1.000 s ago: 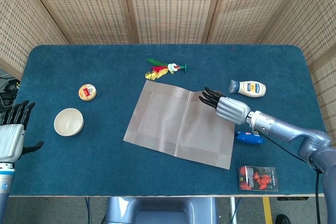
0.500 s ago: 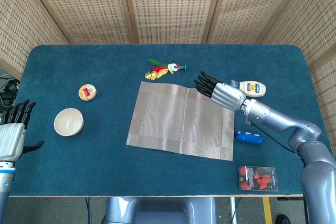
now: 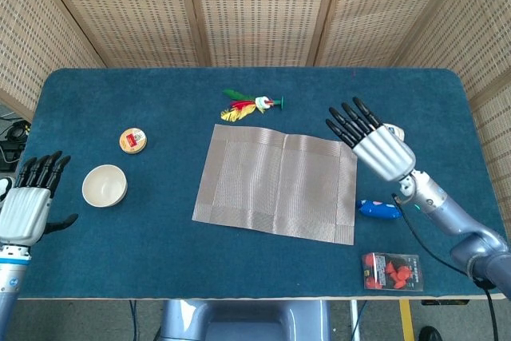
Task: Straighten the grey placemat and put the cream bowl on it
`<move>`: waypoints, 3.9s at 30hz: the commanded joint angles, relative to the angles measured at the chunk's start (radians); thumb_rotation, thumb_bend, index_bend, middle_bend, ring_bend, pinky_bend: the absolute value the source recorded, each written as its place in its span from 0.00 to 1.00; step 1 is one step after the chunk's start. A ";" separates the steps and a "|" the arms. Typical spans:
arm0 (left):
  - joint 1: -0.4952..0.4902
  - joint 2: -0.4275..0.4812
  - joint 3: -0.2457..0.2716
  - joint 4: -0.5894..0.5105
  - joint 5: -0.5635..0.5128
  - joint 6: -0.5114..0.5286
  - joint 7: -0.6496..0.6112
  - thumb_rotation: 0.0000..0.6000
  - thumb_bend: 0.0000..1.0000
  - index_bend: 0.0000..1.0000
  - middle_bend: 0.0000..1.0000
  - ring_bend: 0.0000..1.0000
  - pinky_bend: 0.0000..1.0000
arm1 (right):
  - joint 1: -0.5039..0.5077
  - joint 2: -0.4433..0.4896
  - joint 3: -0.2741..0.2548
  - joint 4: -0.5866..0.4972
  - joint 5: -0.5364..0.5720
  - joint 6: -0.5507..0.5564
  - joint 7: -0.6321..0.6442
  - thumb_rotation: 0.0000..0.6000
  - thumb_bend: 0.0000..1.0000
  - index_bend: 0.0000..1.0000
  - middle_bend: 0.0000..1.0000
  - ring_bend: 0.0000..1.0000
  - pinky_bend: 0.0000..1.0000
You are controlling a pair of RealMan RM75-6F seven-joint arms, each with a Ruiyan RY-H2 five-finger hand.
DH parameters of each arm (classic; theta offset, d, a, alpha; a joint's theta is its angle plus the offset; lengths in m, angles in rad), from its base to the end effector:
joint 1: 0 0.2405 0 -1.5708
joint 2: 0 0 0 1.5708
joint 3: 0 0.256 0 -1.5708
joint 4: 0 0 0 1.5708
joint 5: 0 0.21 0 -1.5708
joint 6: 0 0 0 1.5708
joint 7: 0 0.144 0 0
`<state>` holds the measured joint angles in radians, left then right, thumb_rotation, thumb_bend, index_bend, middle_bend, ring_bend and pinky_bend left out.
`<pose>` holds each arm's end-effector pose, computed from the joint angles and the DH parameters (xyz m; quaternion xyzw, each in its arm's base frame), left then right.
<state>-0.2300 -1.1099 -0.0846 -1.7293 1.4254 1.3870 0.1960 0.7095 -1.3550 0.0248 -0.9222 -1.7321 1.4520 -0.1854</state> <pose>-0.2690 0.2269 0.1462 -0.6364 -0.3520 -0.3766 0.5738 -0.2138 -0.3759 0.1339 0.7618 0.0826 0.3735 0.5228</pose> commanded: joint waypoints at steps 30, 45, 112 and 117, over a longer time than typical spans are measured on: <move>-0.451 -0.444 0.034 0.569 0.324 -0.388 -0.094 1.00 0.13 0.14 0.00 0.00 0.00 | -0.512 0.152 -0.053 -0.644 0.196 0.184 0.079 1.00 0.00 0.03 0.00 0.00 0.00; -0.497 -0.550 0.079 0.731 0.321 -0.381 -0.147 1.00 0.14 0.14 0.00 0.00 0.00 | -0.524 0.149 -0.021 -0.629 0.192 0.140 0.097 1.00 0.00 0.04 0.00 0.00 0.00; -0.555 -0.664 0.114 0.744 0.228 -0.402 -0.104 1.00 0.57 0.71 0.00 0.00 0.00 | -0.582 0.177 0.024 -0.660 0.087 0.161 0.155 1.00 0.00 0.05 0.00 0.00 0.00; -0.554 -0.664 0.115 0.740 0.236 -0.379 -0.121 1.00 0.57 0.79 0.00 0.00 0.00 | -0.585 0.179 0.025 -0.662 0.081 0.165 0.156 1.00 0.00 0.05 0.00 0.00 0.00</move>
<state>-0.7844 -1.7736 0.0293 -0.9890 1.6577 1.0017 0.0790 0.1246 -1.1766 0.0492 -1.5844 -1.6511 1.6170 -0.0291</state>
